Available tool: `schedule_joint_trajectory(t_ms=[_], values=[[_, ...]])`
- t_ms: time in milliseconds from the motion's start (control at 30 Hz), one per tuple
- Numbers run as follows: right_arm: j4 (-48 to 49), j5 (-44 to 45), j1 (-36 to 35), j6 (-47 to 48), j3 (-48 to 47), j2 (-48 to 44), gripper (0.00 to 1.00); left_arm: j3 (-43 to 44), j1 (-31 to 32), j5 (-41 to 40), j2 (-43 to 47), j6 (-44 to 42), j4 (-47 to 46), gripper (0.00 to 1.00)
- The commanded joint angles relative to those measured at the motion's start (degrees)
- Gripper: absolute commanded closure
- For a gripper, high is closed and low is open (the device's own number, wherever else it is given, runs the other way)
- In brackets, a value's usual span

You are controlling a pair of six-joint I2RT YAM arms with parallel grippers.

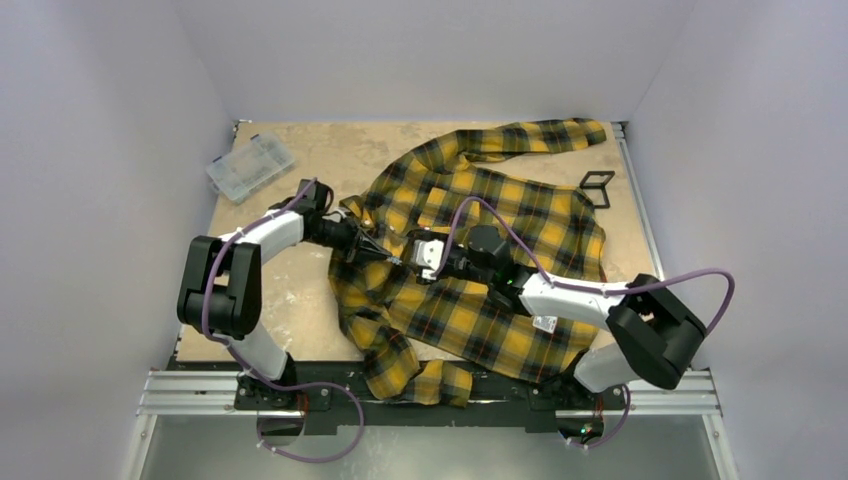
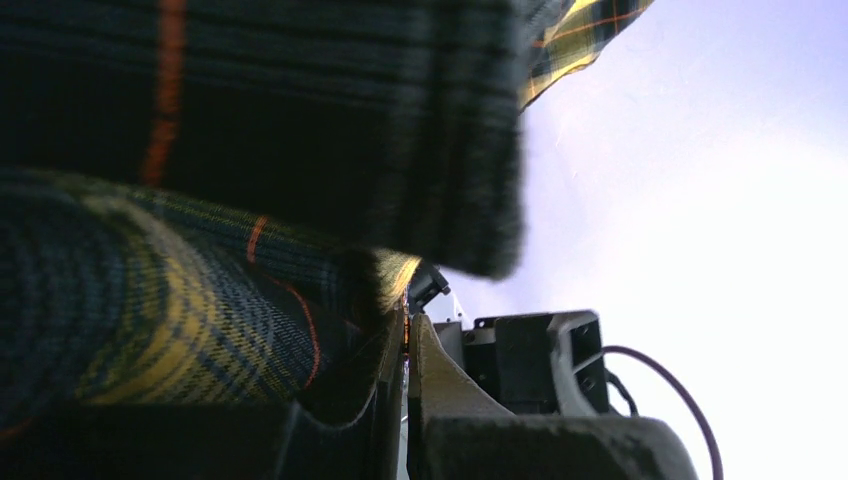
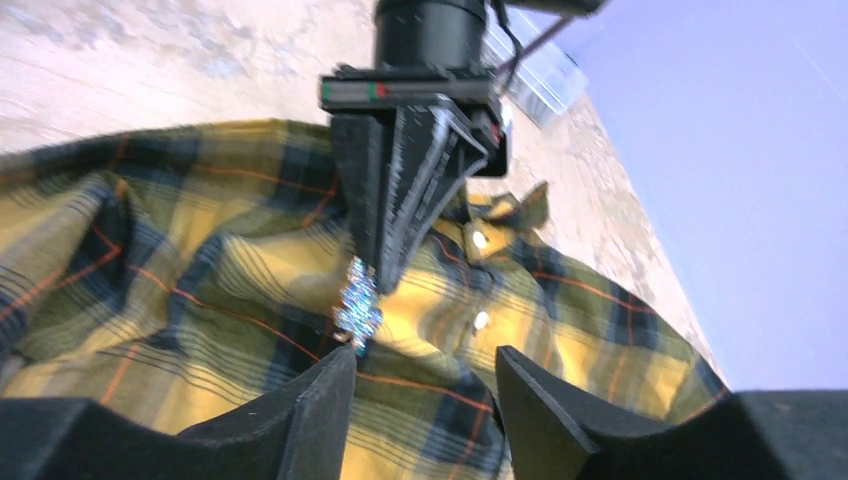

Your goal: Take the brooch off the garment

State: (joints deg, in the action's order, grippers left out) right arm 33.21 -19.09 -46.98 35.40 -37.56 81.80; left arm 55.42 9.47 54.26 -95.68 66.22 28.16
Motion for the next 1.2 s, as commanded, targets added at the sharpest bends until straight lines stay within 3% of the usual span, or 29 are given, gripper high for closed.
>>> schedule_joint_trajectory(t_ms=[0,300,467,733,967,1067,1167], values=[[2.58,-3.07,-2.84,3.67,-1.43,1.55,0.46,0.55,-0.33,-1.14,1.81,4.42,6.54,1.00],[-1.15,-1.47,-5.48,3.78,-4.86,5.49,0.49,0.98,-0.40,-2.23,2.93,5.63,9.11,1.00],[-0.49,1.43,-5.58,3.29,-6.19,7.62,0.55,0.39,-0.37,-1.69,3.29,6.46,8.59,1.00],[-2.00,4.51,-5.58,3.91,-6.89,8.83,0.71,-0.09,-0.42,-1.15,3.22,7.97,7.39,1.00],[-3.59,8.68,-5.59,0.54,-9.52,10.19,1.00,-0.73,-0.41,-1.29,3.11,9.15,6.96,1.00],[-4.03,8.21,-5.58,-3.83,-10.50,10.48,1.00,-0.07,-0.57,-2.60,3.72,8.08,7.77,0.77],[-4.75,8.37,-5.11,-8.29,-10.75,9.79,1.00,1.35,-2.34,-6.60,5.12,5.02,10.06,0.34]])
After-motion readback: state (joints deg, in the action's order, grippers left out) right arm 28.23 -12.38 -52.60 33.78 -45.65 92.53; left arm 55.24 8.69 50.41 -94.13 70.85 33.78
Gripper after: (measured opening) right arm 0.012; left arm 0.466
